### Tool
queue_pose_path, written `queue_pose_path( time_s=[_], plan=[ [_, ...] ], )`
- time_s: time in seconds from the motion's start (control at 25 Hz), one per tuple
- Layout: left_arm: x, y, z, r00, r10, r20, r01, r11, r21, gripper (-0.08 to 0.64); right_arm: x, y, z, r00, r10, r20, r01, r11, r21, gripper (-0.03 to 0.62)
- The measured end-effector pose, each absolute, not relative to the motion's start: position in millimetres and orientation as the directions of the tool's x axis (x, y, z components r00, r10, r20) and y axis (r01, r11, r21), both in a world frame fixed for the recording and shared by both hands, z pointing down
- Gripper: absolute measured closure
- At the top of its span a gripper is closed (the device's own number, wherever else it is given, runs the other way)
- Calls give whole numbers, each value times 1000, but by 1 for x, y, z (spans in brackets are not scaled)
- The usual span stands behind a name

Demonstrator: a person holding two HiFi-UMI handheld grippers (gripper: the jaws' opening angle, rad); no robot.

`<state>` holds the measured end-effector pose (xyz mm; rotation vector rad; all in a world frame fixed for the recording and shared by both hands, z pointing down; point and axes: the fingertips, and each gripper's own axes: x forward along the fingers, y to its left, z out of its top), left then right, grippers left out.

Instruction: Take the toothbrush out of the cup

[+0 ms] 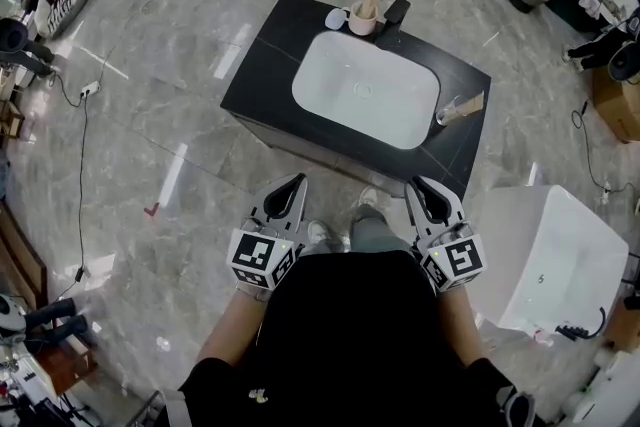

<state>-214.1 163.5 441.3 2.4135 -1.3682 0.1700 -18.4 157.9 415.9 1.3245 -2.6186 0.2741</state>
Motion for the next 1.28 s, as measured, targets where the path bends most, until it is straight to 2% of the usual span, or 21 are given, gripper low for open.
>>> queue_pose_path(
  time_s=[0.36, 0.92, 1.28],
  plan=[
    [-197, 116, 446, 470, -825, 315, -881, -417, 222, 538, 2, 103, 433, -622, -737, 264, -780, 614, -121, 528],
    [-128, 31, 436, 403, -851, 337, -915, -370, 160, 537, 63, 19, 431, -679, -698, 227, -733, 656, -177, 528],
    [-107, 5, 443, 424, -835, 351, -906, -394, 157, 537, 80, 0, 437, -665, -711, 229, -747, 635, -197, 528]
  ],
)
